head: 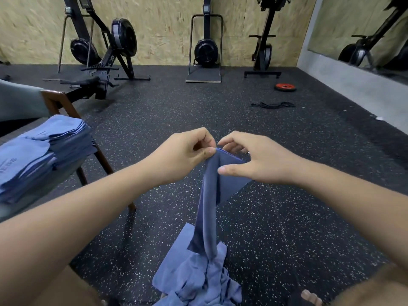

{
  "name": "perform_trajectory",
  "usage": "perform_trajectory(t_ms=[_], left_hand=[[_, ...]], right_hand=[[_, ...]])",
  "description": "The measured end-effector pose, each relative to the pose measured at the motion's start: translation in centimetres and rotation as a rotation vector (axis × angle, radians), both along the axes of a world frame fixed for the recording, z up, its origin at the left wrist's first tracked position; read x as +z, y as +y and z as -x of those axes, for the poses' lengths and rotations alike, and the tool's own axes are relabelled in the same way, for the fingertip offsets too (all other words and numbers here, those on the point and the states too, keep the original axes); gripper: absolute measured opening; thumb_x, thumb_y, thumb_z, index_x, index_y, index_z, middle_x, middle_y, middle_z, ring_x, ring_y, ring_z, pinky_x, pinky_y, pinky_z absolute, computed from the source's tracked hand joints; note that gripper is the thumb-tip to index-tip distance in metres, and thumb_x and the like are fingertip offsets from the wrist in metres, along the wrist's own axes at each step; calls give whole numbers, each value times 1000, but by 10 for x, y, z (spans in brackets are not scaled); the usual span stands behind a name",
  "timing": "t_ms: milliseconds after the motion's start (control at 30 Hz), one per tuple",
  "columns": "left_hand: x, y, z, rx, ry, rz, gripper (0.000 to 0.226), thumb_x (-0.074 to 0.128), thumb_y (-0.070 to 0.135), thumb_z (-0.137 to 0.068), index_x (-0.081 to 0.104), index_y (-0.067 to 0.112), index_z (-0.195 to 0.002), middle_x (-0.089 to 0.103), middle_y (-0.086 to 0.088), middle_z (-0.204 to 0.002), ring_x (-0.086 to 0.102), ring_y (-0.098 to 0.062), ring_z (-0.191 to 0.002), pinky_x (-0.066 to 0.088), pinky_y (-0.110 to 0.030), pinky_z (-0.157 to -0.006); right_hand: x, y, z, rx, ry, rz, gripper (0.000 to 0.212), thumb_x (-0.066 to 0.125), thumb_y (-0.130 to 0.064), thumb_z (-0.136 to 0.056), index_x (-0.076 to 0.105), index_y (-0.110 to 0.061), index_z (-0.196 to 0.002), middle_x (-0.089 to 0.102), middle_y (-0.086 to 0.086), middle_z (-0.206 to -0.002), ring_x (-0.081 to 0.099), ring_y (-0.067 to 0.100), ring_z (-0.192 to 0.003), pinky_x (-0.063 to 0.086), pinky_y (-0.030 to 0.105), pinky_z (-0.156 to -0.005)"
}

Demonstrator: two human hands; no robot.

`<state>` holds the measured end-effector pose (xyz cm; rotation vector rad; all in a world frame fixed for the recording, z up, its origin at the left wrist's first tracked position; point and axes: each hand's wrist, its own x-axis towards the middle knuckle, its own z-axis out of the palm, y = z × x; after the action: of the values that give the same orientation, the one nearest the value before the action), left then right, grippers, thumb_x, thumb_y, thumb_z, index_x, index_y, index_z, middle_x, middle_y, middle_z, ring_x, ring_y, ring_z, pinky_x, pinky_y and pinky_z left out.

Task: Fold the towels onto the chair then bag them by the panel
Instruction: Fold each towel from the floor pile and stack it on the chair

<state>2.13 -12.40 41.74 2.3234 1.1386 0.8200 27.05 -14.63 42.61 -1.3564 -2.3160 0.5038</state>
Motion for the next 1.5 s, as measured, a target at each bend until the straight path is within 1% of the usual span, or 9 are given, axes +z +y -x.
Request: perform_trajectory(t_ms=[100, 200, 267, 367, 500, 733, 833, 967, 1500], left_hand=[[-4, -6, -11, -32, -68, -36, 10, 74, 21, -101, 69, 26, -95, 71, 6, -84, 61, -9, -75, 49, -27, -71], [-7, -6, -14, -27, -192, -34, 12, 77, 23, -99, 66, 24, -95, 72, 4, -82, 66, -18, -77, 54, -36, -74], [-11, -4, -14, -16, -312, 25, 17, 78, 29, -98, 62, 23, -97, 73, 4, -82, 66, -21, -75, 53, -41, -74], [-18, -4, -15, -18, -434, 142, 25, 73, 41, -98, 60, 19, -97, 68, -1, -81, 57, -19, -75, 51, -49, -74], [-28, -8, -20, -92, -494, 283, 21, 71, 30, -100, 62, 11, -100, 60, -2, -78, 53, -18, -77, 49, -41, -76], [-35, -12, -35, -64, -544, 245, 24, 80, 28, -95, 57, 24, -100, 65, -25, -85, 49, -20, -71, 40, -40, -69], [-35, -11, -39, -73, -577, 224, 30, 82, 27, -95, 54, 21, -103, 65, -22, -80, 49, -20, -69, 38, -37, -66], [-38, -10, -38, -97, -532, 237, 24, 84, 24, -95, 61, 19, -101, 65, -13, -75, 48, -19, -69, 37, -34, -64], [-58, 41, 25, 12, -116, 326, 13, 85, 26, -93, 72, 23, -91, 63, 8, -71, 49, -11, -65, 35, -31, -63]], right_hand=[[-14, 2, 11, 11, 134, 18, 27, 82, -46, -91, 66, -29, -105, 70, -8, -87, 61, 13, -78, 50, 41, -77], [-16, 6, 14, 23, 202, -1, 30, 80, -40, -95, 60, -19, -86, 55, 5, -70, 41, 13, -65, 35, 40, -63], [-11, 7, 14, 31, 226, -16, 25, 78, -34, -97, 62, -19, -84, 57, 12, -71, 40, 10, -66, 33, 38, -63], [-4, 8, 10, 44, 248, -65, 25, 74, -30, -101, 62, -19, -82, 54, 0, -69, 43, 9, -67, 36, 38, -64], [7, 11, 3, 53, 231, -113, 16, 71, -31, -103, 68, -23, -90, 69, 0, -82, 60, 23, -80, 49, 45, -77], [24, 11, -9, 29, 262, -209, 10, 68, -29, -105, 71, -24, -97, 70, 4, -84, 62, 27, -85, 48, 43, -82], [28, 13, -14, -25, 283, -257, 12, 68, -31, -105, 70, -24, -96, 68, 5, -83, 61, 23, -82, 47, 39, -79], [32, 12, -22, -81, 335, -300, 13, 66, -30, -106, 69, -21, -96, 68, 0, -84, 55, 6, -77, 44, 36, -76], [34, 32, -58, -328, 494, -430, 19, 64, -40, -105, 69, -22, -99, 69, 6, -90, 55, 8, -81, 47, 39, -79]])
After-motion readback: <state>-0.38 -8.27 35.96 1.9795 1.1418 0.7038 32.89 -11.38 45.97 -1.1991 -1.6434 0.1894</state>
